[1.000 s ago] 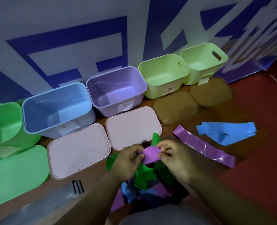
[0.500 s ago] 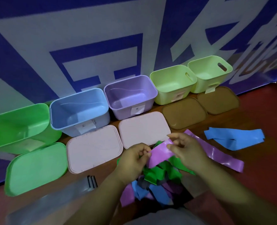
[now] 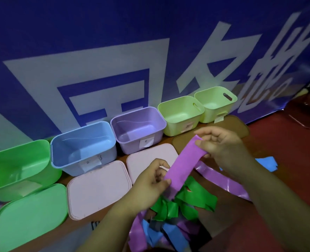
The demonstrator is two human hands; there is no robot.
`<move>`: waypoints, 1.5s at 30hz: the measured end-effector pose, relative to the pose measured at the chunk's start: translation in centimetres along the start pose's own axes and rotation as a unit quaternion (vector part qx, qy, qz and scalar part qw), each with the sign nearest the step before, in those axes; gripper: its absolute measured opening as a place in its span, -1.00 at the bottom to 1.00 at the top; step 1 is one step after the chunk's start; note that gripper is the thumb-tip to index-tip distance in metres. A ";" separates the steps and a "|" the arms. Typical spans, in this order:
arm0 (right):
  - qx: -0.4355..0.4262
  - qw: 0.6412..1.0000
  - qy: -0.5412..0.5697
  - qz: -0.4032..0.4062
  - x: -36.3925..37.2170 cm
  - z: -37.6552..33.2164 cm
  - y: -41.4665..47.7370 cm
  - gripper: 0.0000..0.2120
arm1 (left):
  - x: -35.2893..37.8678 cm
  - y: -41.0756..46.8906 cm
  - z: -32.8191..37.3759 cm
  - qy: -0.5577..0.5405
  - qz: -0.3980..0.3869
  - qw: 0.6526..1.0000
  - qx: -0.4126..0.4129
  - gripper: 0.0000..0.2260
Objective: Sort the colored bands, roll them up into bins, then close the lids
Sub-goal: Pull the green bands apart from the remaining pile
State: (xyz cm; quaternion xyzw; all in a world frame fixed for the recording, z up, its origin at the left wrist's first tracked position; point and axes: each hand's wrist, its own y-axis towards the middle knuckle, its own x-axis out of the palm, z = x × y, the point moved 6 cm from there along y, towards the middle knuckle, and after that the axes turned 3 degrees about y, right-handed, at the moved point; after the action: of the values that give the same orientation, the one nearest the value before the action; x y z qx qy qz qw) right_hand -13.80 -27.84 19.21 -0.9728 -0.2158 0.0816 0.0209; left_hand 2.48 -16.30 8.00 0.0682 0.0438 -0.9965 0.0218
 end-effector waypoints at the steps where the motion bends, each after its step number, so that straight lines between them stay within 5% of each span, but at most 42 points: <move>1: -0.003 1.000 0.004 0.005 -0.6 -0.1 0.0 -0.80 | 0.3 0.2 0.0 0.014 -0.010 1.000 -0.002 -0.76; 9: -0.023 0.992 0.030 0.120 -7.9 0.6 0.2 -0.75 | 2.3 1.5 -3.0 0.066 -0.083 0.992 -0.066 -0.84; 22: 0.139 0.949 -0.021 0.280 -19.5 17.6 -3.2 -0.79 | 3.1 8.1 -6.3 0.042 0.056 0.984 -0.164 -0.89; 28: 0.219 0.933 -0.101 0.268 -21.3 24.6 -5.9 -0.77 | 6.2 12.3 -7.7 0.079 0.101 0.972 -0.199 -0.88; 37: 0.272 0.902 -0.172 0.287 -25.0 28.5 -6.0 -0.83 | 11.9 19.6 -7.4 0.137 0.068 0.975 -0.162 -0.82; 41: 0.286 0.893 -0.244 0.249 -24.0 29.1 -6.0 -0.69 | 11.7 18.7 -8.4 0.178 0.054 0.966 -0.179 -0.82; 45: 0.250 0.908 -0.272 0.195 -20.3 28.2 -5.1 -0.78 | 9.5 14.9 -10.0 0.227 0.047 0.954 -0.188 -0.79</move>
State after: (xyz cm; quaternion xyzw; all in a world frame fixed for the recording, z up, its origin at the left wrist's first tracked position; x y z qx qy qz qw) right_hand -38.81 -31.67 -5.14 -0.8982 0.0089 0.3973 0.1878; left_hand -4.82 -30.57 -4.39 0.2893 0.2311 -0.9262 0.0705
